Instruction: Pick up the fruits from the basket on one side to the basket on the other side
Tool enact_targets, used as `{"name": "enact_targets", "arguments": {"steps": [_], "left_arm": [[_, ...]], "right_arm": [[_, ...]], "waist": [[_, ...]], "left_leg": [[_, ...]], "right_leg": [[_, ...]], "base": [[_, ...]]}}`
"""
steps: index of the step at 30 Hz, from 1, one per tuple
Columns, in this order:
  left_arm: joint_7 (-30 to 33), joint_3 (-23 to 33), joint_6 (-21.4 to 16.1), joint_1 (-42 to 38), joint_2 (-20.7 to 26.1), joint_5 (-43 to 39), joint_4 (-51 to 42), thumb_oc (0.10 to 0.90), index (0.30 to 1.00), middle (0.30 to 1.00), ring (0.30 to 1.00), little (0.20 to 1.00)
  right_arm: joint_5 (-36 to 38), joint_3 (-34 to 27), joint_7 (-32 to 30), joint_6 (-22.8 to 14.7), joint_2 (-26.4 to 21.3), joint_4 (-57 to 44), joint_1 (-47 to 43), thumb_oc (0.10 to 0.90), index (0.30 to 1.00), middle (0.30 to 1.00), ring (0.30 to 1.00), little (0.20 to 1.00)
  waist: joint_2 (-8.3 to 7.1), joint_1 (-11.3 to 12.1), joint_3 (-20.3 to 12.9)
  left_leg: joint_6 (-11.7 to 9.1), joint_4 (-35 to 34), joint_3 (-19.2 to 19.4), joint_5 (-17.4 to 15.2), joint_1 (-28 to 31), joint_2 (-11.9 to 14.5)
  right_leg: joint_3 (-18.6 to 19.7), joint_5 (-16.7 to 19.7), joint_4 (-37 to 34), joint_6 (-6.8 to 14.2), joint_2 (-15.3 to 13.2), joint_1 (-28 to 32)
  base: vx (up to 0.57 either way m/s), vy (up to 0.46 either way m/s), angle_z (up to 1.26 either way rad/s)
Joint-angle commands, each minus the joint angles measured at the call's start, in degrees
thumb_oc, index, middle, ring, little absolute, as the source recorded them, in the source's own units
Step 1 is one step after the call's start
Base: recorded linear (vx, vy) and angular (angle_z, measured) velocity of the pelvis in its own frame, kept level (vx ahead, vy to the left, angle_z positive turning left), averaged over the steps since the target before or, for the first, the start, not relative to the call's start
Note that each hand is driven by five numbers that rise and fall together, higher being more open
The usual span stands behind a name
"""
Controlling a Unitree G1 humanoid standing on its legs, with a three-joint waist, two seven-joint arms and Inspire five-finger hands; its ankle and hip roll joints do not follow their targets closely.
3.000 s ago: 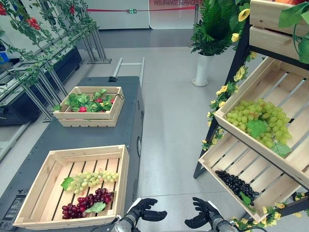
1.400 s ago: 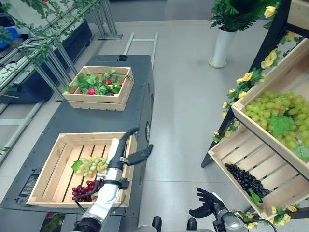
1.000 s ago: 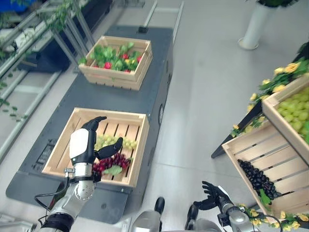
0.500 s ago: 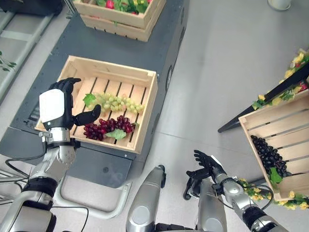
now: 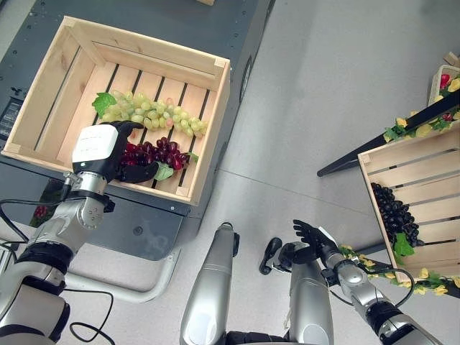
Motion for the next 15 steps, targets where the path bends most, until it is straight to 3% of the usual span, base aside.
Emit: {"name": "enact_targets", "arguments": {"steps": [1,8,15], "left_arm": [[-1.38,2.57,-2.18,-4.76,7.54,-2.13,-3.19,0.800,0.900,0.900,0.900,0.900],[-4.16,1.78,-2.43,-3.15,8.77,0.99,-2.12,0.800,0.900,0.900,0.900,0.900],[-9.55,-4.14,2.49,-8.65,11.21,2.37,-4.21,0.800,0.900,0.900,0.900,0.900]], "right_arm": [[0.00,-1.85,0.22,-4.05,-2.88,-0.98,1.53,0.800,0.900,0.900,0.900,0.900],[0.09,-2.26,0.16,-4.32,-4.11,-0.50,1.27,0.800,0.900,0.900,0.900,0.900],[0.90,-1.91,0.25,-4.29,-4.93,-0.30,0.15,0.800,0.900,0.900,0.900,0.900]], "waist": [[1.18,0.72,-0.75],[1.49,0.50,-0.75],[1.10,0.07,-0.75]], "left_leg": [[2.71,-5.84,3.48,-1.16,5.58,-1.48],[2.48,-6.33,3.57,-0.96,5.67,-1.24],[2.33,-6.13,3.40,-0.93,4.78,-0.74]], "right_leg": [[-1.46,2.24,-1.74,-2.23,2.64,6.00],[-1.29,2.14,-2.51,-2.29,2.78,6.06],[-1.37,2.18,-2.09,-2.25,2.93,5.09]], "base": [[0.00,0.000,0.00],[0.00,0.002,0.00],[0.00,0.000,0.00]]}}
